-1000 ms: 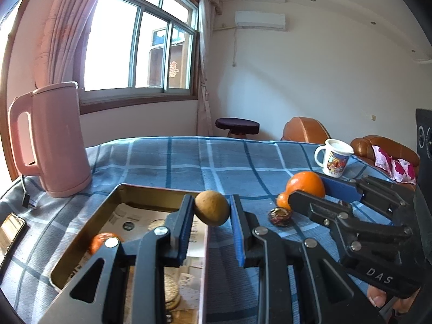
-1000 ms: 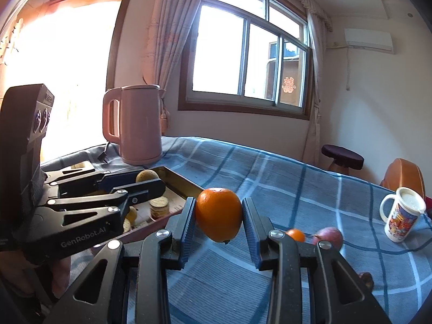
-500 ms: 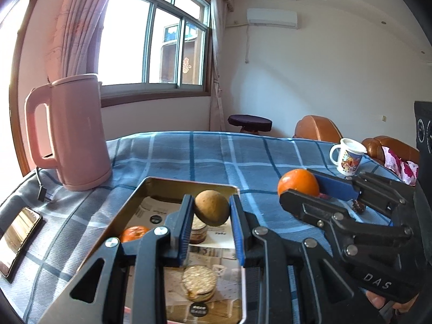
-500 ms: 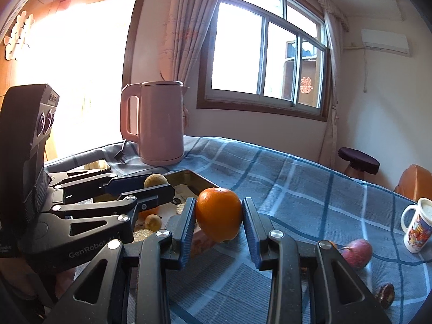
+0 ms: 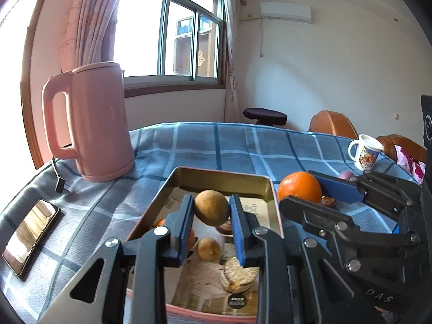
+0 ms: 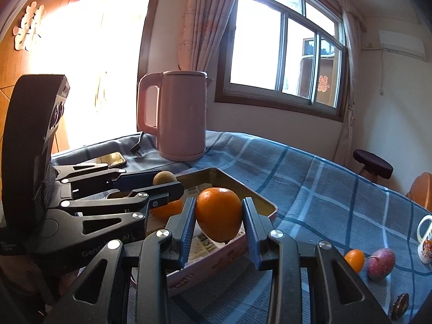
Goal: Organize fruits
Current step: 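Lower the tan fruit into the tin and open the left tool while the right tool releases the orange there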
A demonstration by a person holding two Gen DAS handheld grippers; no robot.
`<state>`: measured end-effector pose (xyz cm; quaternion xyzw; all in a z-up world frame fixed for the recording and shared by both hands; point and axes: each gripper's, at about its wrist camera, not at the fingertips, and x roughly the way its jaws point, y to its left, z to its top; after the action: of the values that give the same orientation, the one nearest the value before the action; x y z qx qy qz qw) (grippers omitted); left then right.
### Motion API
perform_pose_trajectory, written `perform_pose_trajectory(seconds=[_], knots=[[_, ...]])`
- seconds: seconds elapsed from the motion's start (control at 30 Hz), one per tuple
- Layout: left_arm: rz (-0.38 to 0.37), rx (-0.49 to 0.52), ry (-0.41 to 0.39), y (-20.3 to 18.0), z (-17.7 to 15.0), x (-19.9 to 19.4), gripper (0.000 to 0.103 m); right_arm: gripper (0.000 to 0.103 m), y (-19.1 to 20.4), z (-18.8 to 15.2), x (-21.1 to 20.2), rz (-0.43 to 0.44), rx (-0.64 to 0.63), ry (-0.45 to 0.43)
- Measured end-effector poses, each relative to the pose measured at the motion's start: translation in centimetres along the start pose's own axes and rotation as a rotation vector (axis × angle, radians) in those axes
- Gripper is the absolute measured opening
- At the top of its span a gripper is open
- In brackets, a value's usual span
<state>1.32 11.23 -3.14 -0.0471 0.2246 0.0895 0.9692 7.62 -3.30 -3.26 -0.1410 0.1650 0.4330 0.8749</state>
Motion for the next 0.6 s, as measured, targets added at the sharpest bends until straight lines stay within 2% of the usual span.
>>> perform_pose_trajectory(seconds=[0.33, 0.6], knots=[[0.040, -0.016, 0.060, 2.3, -0.7, 0.3, 0.028, 0.036, 1.8, -0.1, 2.2, 0.054, -0.003, 0.051], [0.030, -0.032, 0.123, 3.4, -0.8, 1.1, 0.028, 0.037, 3.2, -0.5, 4.4, 0.087, -0.027, 0.158]])
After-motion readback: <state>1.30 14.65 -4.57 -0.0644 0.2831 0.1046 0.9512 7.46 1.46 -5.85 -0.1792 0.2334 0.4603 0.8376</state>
